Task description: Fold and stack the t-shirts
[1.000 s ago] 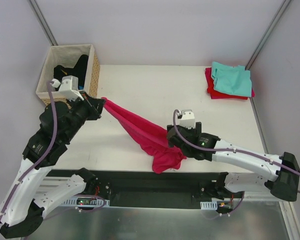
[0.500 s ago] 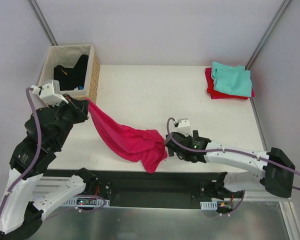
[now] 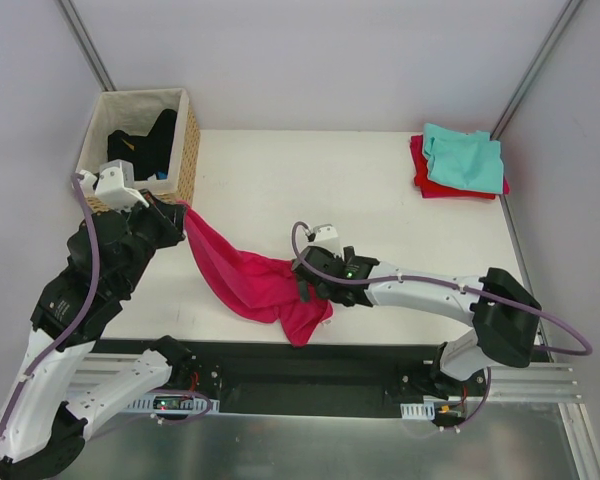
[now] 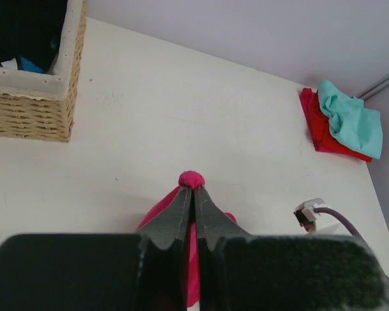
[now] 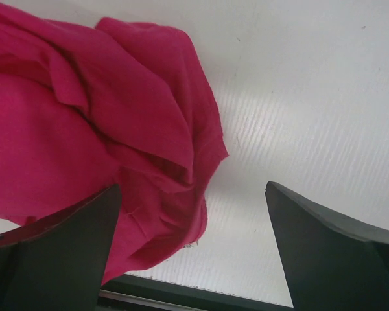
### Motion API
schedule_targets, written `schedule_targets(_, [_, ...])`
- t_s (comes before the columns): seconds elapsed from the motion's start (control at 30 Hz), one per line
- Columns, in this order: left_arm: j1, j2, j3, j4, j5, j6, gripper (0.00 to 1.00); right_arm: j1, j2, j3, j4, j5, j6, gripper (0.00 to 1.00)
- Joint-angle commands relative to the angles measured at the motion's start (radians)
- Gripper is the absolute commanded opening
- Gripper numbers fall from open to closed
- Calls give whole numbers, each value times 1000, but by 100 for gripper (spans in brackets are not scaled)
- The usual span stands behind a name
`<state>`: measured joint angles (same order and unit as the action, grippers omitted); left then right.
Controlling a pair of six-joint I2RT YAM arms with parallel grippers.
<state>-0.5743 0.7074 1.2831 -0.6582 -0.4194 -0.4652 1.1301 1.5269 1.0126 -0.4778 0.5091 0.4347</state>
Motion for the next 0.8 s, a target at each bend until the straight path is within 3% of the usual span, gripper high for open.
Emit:
schedule_targets(0.0, [5, -8, -1, 25, 13, -7, 0, 5, 13, 55, 11, -12, -31, 96])
schedule_targets(0.23, [7, -14, -7, 25, 8, -4, 0, 3, 36, 41, 24, -21, -22, 87])
schedule_targets(0.57, [5, -19, -11, 25, 7, -6, 0, -3, 84, 32, 57, -21, -21, 56])
schedule_targets(0.77, [5, -20, -13, 23, 1, -4, 0, -12, 104, 17, 84, -34, -19, 52])
